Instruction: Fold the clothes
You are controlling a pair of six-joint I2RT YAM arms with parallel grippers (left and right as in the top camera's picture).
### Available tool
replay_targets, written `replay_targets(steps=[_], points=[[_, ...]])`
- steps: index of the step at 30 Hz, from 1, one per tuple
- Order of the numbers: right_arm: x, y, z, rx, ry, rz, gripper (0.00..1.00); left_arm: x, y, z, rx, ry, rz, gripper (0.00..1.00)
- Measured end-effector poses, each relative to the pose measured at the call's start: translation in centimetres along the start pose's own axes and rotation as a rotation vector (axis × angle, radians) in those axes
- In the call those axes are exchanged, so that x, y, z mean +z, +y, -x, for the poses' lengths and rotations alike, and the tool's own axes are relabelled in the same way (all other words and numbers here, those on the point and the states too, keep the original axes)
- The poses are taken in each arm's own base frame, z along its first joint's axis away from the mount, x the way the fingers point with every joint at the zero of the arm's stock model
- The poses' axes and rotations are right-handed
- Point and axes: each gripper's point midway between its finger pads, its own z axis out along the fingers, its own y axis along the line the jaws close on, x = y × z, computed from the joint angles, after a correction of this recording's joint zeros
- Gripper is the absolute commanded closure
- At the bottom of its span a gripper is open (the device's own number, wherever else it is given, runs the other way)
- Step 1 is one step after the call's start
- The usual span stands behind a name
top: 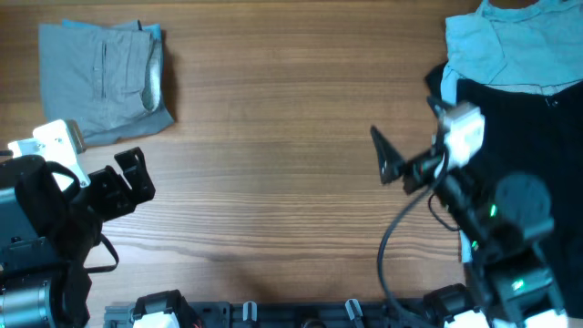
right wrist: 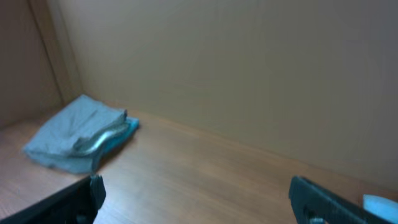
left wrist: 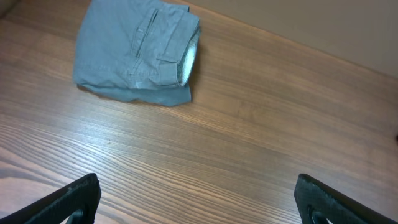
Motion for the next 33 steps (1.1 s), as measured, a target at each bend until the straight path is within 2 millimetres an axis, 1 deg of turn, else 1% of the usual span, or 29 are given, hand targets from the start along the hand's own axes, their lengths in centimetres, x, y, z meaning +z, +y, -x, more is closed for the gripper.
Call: replay_targets(steps=[3,5,8,12,15,19,23,26,28,33], points=[[-1.6,0.4,-3.5,-0.031,-0.016,-0.004,0.0,0.0,0.0,0.0,0.0,0.0,0.0,0.0],[-2.9,0.7,-5.2,-0.049,-0.029,-0.009,0.0,0.0,0.0,0.0,0.0,0.001,0.0,0.0],[-5.1,1.2,-6.0,-0.07,-0.059,-0.013,0.0,0.0,0.0,0.0,0.0,0.0,0.0,0.0],[-7.0,1.4,-6.4,-0.084,-0.108,-0.026,0.0,0.0,0.0,0.0,0.0,0.001,0.0,0.0],[-7.1,1.2,-7.7,-0.088,-0.11,-0.037,0.0,0.0,0.0,0.0,0.0,0.001,0.0,0.0],[-5.9,1.1,-11.4,-0.073,-0.043,-0.032,0.0,0.0,0.0,0.0,0.0,0.001,0.0,0.0],[-4.7,1.1,-14.7,-0.062,-0.008,-0.028,0.0,0.0,0.0,0.0,0.0,0.001,0.0,0.0],[-4.1,1.0,-16.8,-0.058,0.009,-0.026,0.0,0.0,0.0,0.0,0.0,0.001,0.0,0.0],[-4.0,1.1,-17.3,-0.058,0.01,-0.023,0.0,0.0,0.0,0.0,0.0,0.001,0.0,0.0],[-4.0,1.1,-16.9,-0.06,-0.004,-0.023,0.0,0.0,0.0,0.0,0.0,0.001,0.0,0.0]])
